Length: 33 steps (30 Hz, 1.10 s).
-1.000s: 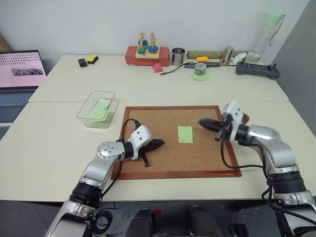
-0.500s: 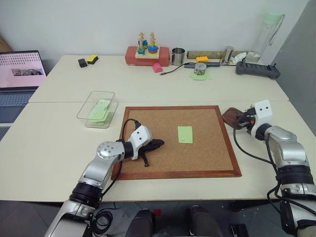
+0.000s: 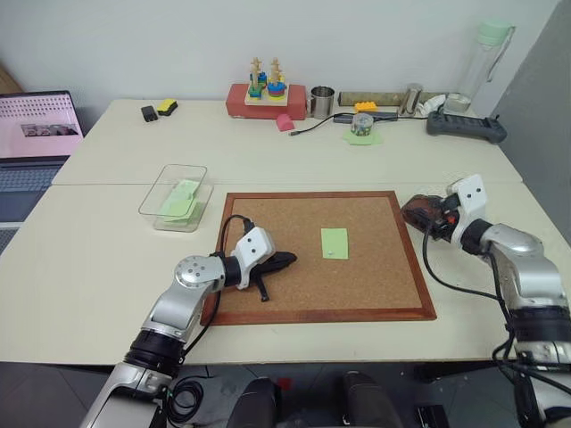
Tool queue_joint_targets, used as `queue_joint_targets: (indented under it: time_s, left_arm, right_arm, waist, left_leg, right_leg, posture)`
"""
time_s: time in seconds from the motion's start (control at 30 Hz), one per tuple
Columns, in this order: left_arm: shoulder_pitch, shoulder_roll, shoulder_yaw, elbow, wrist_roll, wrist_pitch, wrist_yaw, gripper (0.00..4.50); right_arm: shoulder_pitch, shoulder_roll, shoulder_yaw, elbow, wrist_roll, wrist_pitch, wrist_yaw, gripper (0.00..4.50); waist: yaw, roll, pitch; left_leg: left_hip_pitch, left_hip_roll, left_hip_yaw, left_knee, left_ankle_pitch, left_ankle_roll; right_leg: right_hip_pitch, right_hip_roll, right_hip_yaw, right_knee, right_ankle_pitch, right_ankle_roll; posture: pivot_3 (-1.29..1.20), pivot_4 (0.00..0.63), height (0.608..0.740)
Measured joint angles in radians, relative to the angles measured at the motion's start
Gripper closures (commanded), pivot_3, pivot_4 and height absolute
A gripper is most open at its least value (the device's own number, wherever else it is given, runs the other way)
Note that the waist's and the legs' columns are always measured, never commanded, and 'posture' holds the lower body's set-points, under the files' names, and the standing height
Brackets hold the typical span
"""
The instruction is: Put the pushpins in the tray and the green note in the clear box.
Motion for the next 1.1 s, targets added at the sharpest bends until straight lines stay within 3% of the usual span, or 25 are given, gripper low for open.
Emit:
queue_joint_targets:
  time_s: [0.23,0.63,0.67,1.1]
  left_arm:
    - [-0.002,0.001,-0.001,0.002,0.000,0.000,-0.001,4.50]
    - [0.000,0.003,-0.002,-0.002,0.000,0.000,-0.001,4.50]
    - [0.000,0.003,-0.002,-0.002,0.000,0.000,0.000,4.50]
    - [0.000,0.004,-0.002,-0.003,0.000,0.000,0.000,4.50]
  right_arm:
    - [0.044,0.042,0.170,-0.127,-0.023,-0.008,0.083,1.57]
    - [-0.032,0.166,0.280,0.039,-0.100,-0.110,0.089,1.57]
    - [-0.034,0.169,0.280,0.051,-0.106,-0.117,0.090,1.93]
    - [-0.055,0.206,0.300,0.154,-0.161,-0.201,0.100,4.40]
  waist:
    - [0.000,0.000,0.000]
    - [0.000,0.000,0.000]
    - [0.000,0.000,0.000]
    - [0.000,0.000,0.000]
  left_leg:
    - [0.000,0.000,-0.001,0.001,0.000,0.000]
    - [0.000,0.000,-0.002,0.000,0.000,0.000]
    - [0.000,0.000,-0.002,0.000,0.000,0.000]
    - [0.001,0.000,-0.001,0.000,0.000,0.000]
  right_leg:
    - [0.000,0.000,0.001,0.000,0.000,0.000]
    - [-0.001,0.000,0.000,0.000,0.003,-0.004]
    - [-0.001,0.000,0.000,0.000,0.003,-0.005]
    - [-0.001,0.000,0.000,0.000,0.003,-0.005]
  posture:
    - [0.00,0.150,0.740]
    - [0.00,0.150,0.740]
    - [0.00,0.150,0.740]
    - [0.00,0.150,0.740]
